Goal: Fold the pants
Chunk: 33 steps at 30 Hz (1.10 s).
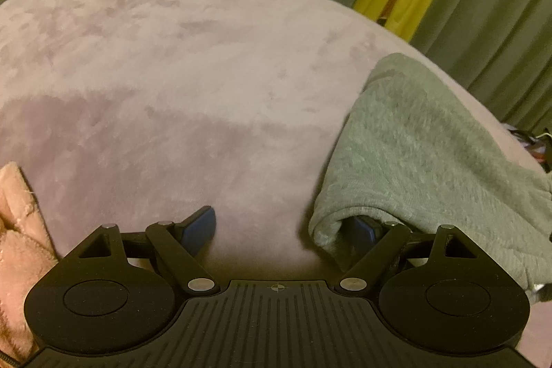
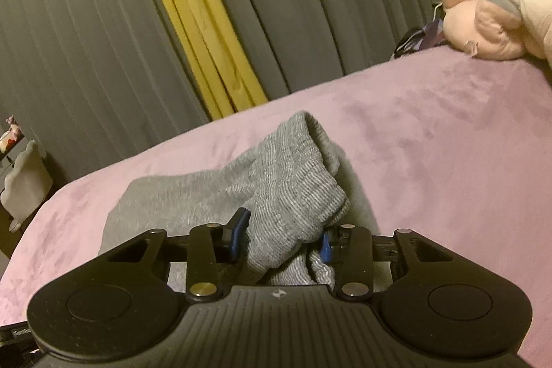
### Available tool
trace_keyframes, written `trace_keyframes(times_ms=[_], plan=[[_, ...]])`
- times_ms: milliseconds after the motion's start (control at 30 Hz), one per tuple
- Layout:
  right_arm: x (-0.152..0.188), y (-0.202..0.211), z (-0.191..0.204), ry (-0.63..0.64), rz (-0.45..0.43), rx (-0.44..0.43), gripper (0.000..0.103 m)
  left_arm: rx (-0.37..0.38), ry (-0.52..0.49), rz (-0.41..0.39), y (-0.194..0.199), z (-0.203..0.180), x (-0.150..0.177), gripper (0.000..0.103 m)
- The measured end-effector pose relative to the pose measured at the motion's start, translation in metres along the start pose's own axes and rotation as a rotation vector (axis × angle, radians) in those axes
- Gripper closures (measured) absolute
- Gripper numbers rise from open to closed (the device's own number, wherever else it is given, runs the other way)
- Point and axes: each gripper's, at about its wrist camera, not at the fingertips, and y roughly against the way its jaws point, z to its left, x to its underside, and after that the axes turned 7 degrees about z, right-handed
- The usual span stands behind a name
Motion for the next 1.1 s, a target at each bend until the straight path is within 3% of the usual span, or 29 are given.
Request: trace_keyframes(times_ms=[100,200,267,367,433,467,567,667,700,733,800,867,967,1100], plan=[[-0.003,0.006,-0.006,0.010,-0.049,0.030,0.065,0.031,-0.018,0.011,0.006,-0.001,0.003,0.016],[-0.003,0.006,-0.013,0.032,-0.038,0.085,0.048,0.070,-0.049,0.001,0.020,0.002,0.006,0.016],[0.001,0.014,-0.013,0.077,-0.078,0.166,0.041,0.070,-0.082,-0.037,0.033,0.004,0.009,0.016],[0.004,0.029,-0.017,0.061,-0.122,0.186,0.037,0.053,-0.131,-0.106,0.047,0.000,0.006,0.014],[0.007,0.037,-0.010,0.071,-0.145,0.116,0.039,0.037,-0.160,-0.140,0.047,-0.008,-0.004,0.014],[0.009,0.037,-0.002,0.106,-0.148,0.081,0.047,0.029,-0.164,-0.161,0.047,-0.014,-0.009,0.014],[0.024,0.032,0.031,0.289,-0.168,0.013,0.057,0.017,-0.201,-0.201,0.038,-0.032,-0.021,0.014],[0.043,0.009,0.044,0.391,-0.119,0.006,0.058,-0.051,-0.276,-0.160,0.014,-0.054,-0.021,0.016],[0.048,-0.004,0.043,0.397,-0.069,0.036,0.059,-0.086,-0.301,-0.121,0.001,-0.059,-0.019,0.017],[0.056,-0.018,0.038,0.405,0.001,0.078,0.068,-0.129,-0.327,-0.074,-0.010,-0.061,-0.015,0.019],[0.062,-0.030,0.031,0.403,0.052,0.086,0.070,-0.208,-0.419,0.026,-0.035,-0.065,-0.001,0.019],[0.057,-0.025,0.037,0.410,0.031,0.080,0.070,-0.205,-0.437,0.010,-0.034,-0.065,0.003,0.020],[0.055,-0.018,0.030,0.364,-0.003,0.051,0.070,-0.155,-0.417,0.007,-0.020,-0.068,-0.005,0.038],[0.052,-0.003,0.030,0.308,-0.071,0.042,0.069,-0.095,-0.391,-0.080,-0.005,-0.081,-0.021,0.031]])
